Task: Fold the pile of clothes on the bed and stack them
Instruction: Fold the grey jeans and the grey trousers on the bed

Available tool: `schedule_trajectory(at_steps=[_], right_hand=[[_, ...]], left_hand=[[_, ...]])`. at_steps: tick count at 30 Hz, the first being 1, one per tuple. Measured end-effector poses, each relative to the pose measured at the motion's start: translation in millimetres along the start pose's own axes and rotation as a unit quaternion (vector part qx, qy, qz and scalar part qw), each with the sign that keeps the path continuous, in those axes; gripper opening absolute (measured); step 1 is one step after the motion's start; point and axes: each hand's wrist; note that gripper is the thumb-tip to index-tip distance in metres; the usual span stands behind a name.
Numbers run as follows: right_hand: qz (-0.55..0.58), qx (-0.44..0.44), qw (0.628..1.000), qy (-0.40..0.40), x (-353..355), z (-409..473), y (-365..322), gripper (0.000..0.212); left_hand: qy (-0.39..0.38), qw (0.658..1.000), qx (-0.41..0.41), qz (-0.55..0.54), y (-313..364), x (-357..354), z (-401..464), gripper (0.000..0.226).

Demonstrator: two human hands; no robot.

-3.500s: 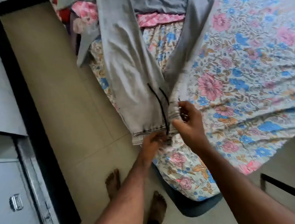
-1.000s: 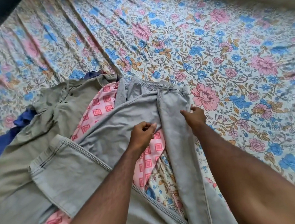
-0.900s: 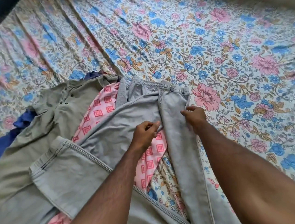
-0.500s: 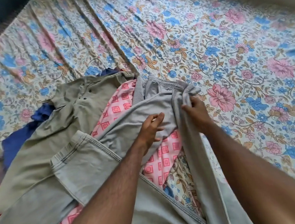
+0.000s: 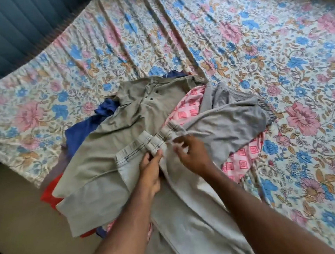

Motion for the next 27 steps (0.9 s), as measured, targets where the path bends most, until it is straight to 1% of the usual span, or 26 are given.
schedule_trajectory(at_steps=[1, 2, 4, 6, 8, 11, 12, 14, 16, 18, 19, 21, 23, 25, 27], right_hand=[[-0.027, -0.01, 0.999, 0.029, -1.5, 10.0, 3.9, 0.035], [-0.056, -0.029, 0.997, 0.035, -0.6, 20.2, 3.3, 0.039], [-0.067, -0.089, 0.994, 0.006, -1.1, 38.8, 1.6, 0.048], [-0.056, -0.11, 0.992, -0.021, -1.3, 47.2, -3.3, 0.049], [-0.054, -0.062, 0.997, -0.003, -2.2, 43.3, -10.2, 0.04], [0.02, 0.052, 0.997, 0.057, -7.7, 24.7, -26.8, 0.027], [0.033, 0.08, 0.994, 0.06, -11.3, 19.6, -35.0, 0.025], [0.019, 0.099, 0.994, 0.042, -25.6, 16.9, -48.1, 0.022], [-0.01, 0.085, 0.996, 0.002, -45.1, 26.0, -54.4, 0.023], [-0.054, 0.051, 0.996, -0.048, -63.7, 37.8, -56.3, 0.027], [-0.075, 0.039, 0.994, -0.066, -71.0, 42.5, -54.8, 0.029], [-0.099, 0.021, 0.992, -0.076, -80.2, 45.0, -52.5, 0.03], [-0.088, 0.003, 0.994, -0.057, -81.8, 41.7, -49.6, 0.031], [-0.079, -0.018, 0.995, -0.05, -76.4, 34.2, -44.6, 0.038], [-0.098, -0.04, 0.991, -0.084, -66.6, 23.3, -32.4, 0.045]], left_hand=[[0.006, 1.0, -0.009, 0.017, -0.2, 2.5, 6.3, 0.025], [0.011, 0.999, -0.023, 0.036, -1.0, 2.5, 11.4, 0.022], [0.029, 0.996, -0.059, 0.062, -0.9, 4.1, 15.7, 0.013], [0.048, 0.989, -0.117, 0.082, 4.2, 6.8, 9.2, 0.013], [0.058, 0.978, -0.164, 0.117, 10.3, 16.7, -2.7, 0.018], [0.087, 0.958, -0.221, 0.162, 18.0, 40.9, -19.8, 0.017], [0.106, 0.949, -0.24, 0.175, 21.8, 47.7, -23.9, 0.016], [0.157, 0.926, -0.27, 0.214, 32.9, 60.4, -29.6, 0.012], [0.187, 0.908, -0.276, 0.255, 40.4, 75.1, -23.7, 0.008], [0.201, 0.9, -0.257, 0.291, 42.4, 90.6, -9.3, 0.008], [0.202, 0.9, -0.236, 0.306, 41.9, 97.3, -1.8, 0.01], [0.191, 0.909, -0.193, 0.316, 39.9, 106.1, 6.1, 0.016], [0.174, 0.92, -0.176, 0.304, 37.8, 108.2, 5.7, 0.024], [0.17, 0.928, -0.17, 0.283, 35.2, 108.7, -1.4, 0.033], [0.189, 0.931, -0.161, 0.267, 27.0, 111.0, -13.1, 0.036]])
Point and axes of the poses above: each hand's wrist, its own z-axis towards the middle knuckle, its own x-axis out of the back of the hand, y = z × x, and after that the axes turned 2 degrees about -z, right-handed
